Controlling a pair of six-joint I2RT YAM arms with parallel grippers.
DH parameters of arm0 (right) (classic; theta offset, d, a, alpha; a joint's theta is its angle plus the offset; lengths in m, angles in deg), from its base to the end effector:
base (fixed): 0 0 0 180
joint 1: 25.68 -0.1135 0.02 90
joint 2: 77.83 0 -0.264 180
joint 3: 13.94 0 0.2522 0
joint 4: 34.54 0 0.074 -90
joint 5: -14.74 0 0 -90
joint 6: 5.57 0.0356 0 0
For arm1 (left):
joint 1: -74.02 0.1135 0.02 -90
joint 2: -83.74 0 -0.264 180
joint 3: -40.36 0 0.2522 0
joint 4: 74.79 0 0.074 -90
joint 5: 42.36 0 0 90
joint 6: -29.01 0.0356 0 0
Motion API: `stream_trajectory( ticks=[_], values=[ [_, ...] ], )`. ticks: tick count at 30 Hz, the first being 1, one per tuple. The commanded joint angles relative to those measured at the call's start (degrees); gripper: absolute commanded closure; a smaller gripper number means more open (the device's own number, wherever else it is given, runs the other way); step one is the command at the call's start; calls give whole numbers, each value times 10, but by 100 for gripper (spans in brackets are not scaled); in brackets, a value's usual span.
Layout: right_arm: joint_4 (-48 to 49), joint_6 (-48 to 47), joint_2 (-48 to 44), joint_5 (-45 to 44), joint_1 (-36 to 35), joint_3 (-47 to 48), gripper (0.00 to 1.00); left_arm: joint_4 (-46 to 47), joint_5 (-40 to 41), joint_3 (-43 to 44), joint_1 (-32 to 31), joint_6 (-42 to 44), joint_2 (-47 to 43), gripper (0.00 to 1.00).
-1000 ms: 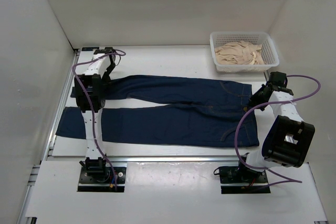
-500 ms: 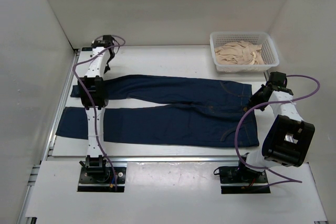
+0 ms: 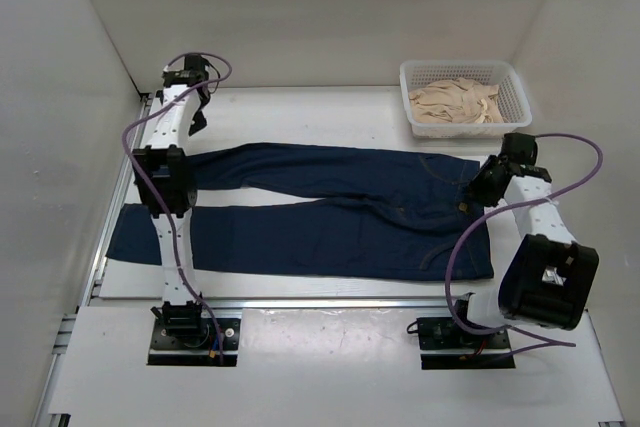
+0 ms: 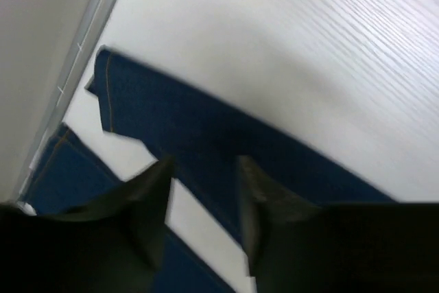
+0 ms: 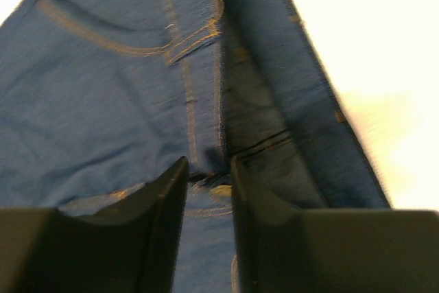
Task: Fold and stack the trousers
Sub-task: Flatten the trousers out
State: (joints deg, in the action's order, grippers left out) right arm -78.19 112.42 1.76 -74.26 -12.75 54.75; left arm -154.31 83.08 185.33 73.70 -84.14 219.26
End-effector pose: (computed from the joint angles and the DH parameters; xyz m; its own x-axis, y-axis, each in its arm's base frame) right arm 0.2765 -0.0628 0.2362 -0.6007 0.6194 -0.5055 0.5615 0.7770 0.2848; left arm 0.4924 0.0179 0.2430 -0.7885 -0.3159 -0.5277 -0.5471 0.7522 0.3672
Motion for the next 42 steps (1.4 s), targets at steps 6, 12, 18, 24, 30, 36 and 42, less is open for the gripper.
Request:
stream_trajectory(
  ticks=[6,12,18,24,30,36,42],
  values=[
    [-23,-8,-64,-112,-198,27,50,47,-155,-299,-35,-39,-276,59],
    [-123,47,-80,-266,-244,25,20,74,-145,-454,-54,-51,-349,39],
    [-127,82,-197,-237,-238,-36,74,69,-144,-546,-11,-116,-428,77],
    [-103,127,-232,-43,-249,-118,100,98,-286,-592,114,-84,-443,81],
    [-137,153,-321,7,-249,-192,33,127,-374,-642,184,-74,-457,12],
    [-89,144,-247,-5,-249,-136,58,121,-342,-491,157,-74,-347,75],
    [-76,82,-175,-53,-261,-52,59,120,-492,-424,254,-68,-256,43]
  ],
)
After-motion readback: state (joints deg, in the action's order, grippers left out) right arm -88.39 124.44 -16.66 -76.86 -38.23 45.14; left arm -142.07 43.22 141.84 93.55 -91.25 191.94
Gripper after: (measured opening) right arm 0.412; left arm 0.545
